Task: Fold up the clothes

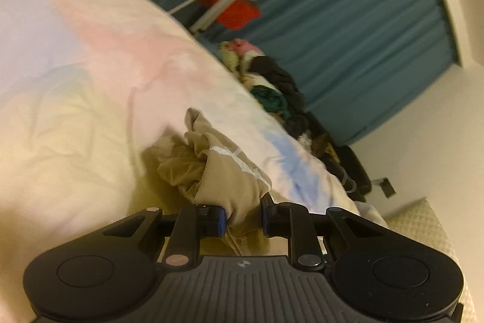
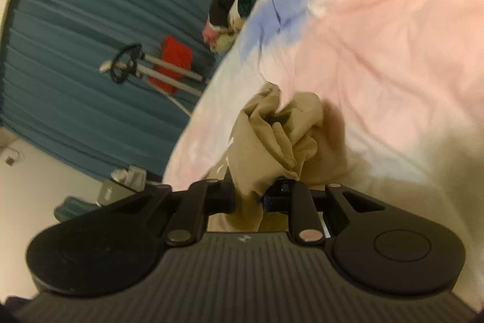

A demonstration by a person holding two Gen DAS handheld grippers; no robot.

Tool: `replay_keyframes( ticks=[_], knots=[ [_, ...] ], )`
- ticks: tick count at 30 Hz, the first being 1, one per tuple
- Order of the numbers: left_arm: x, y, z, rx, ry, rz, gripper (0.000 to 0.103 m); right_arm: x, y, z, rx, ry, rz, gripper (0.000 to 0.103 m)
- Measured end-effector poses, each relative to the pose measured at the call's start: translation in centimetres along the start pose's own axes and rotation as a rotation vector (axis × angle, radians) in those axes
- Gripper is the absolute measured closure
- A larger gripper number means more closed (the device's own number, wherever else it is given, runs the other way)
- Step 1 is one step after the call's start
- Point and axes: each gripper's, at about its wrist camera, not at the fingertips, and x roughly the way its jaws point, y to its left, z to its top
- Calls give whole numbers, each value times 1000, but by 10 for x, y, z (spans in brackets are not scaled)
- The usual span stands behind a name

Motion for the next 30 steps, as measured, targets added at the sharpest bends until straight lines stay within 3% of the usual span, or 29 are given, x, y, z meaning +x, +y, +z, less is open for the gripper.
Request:
replay_keyframes(
  ticks=[5, 10, 16, 23, 25, 27, 30],
  knots=[
    [-2, -36, -11, 43, 38, -67, 81, -38, -5, 30, 20, -58, -10, 84],
    [34, -79, -19, 69, 125, -92, 81, -61, -16, 69, 49, -82, -50, 84],
    [136, -154, 3, 47, 202, -68, 81, -38, -13, 160, 38, -123, -125, 84],
    [264, -247, 55, 43, 212, -101, 82, -13, 39, 273, -113, -304, -135, 85],
    [288, -263, 59, 77, 179, -124, 81, -8, 38, 288, -154, -355, -102, 85],
    [305, -256, 45, 126, 183, -106, 81, 1, 24, 293, -169, -379, -97, 85],
    [329, -241, 21, 203, 200, -71, 81, 20, -19, 280, -160, -337, -152, 84]
  ],
)
